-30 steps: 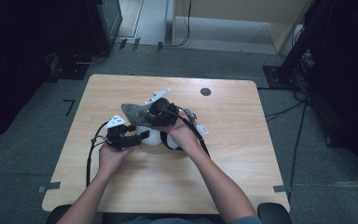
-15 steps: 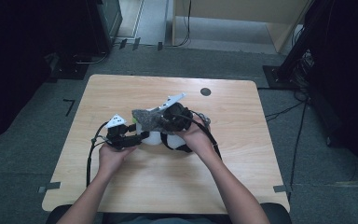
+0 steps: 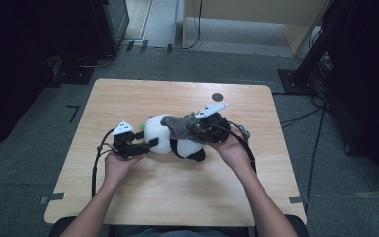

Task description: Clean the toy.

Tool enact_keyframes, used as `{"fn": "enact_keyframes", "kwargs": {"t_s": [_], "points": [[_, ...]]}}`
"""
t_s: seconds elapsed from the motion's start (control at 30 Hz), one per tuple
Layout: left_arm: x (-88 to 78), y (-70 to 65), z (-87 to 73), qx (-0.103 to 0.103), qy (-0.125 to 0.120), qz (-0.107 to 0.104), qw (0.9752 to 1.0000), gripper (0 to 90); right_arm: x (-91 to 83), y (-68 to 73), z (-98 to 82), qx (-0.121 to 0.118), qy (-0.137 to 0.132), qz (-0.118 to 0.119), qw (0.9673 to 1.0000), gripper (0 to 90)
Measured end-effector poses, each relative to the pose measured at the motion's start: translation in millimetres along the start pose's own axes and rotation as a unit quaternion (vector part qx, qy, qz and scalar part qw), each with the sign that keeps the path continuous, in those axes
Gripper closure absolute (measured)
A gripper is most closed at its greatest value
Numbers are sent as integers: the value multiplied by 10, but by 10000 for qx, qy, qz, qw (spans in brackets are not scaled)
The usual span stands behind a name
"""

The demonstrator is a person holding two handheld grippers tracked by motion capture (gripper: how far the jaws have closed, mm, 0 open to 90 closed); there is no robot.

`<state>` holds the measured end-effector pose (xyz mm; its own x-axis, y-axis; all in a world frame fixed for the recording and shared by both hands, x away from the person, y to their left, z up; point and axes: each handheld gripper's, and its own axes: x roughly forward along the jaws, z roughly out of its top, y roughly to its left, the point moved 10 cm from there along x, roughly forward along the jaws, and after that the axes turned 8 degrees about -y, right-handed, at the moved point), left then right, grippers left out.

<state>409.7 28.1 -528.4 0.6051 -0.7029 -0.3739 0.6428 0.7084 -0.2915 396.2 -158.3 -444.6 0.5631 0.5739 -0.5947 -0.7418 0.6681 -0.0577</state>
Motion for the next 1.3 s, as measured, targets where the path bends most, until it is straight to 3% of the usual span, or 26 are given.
{"fn": "enact_keyframes", "kwargs": {"t_s": [0.23,0.4,0.57,0.87,0.93,1.07,1.3], "points": [[4,-1,3,5,-20,-14,10000,353,-111,-145,-125,383,-179,-57,9991,742],[1,-2,1,13,-9,-19,10000,353,-140,-178,-113,350,-256,-92,9990,749],[4,0,1,35,-14,-12,10000,353,-265,-330,-102,468,-359,-390,9975,753],[3,0,1,53,-7,-12,10000,353,-404,-652,-270,748,-371,-849,9929,751],[4,-1,1,54,-9,-12,10000,353,-389,-681,-319,830,-346,-842,9924,751],[4,0,0,47,-2,-17,10000,355,-287,-616,-391,1037,-324,-583,9924,751],[4,1,-3,65,15,-17,10000,357,-95,-512,-479,1018,-127,-468,9936,749]]}}
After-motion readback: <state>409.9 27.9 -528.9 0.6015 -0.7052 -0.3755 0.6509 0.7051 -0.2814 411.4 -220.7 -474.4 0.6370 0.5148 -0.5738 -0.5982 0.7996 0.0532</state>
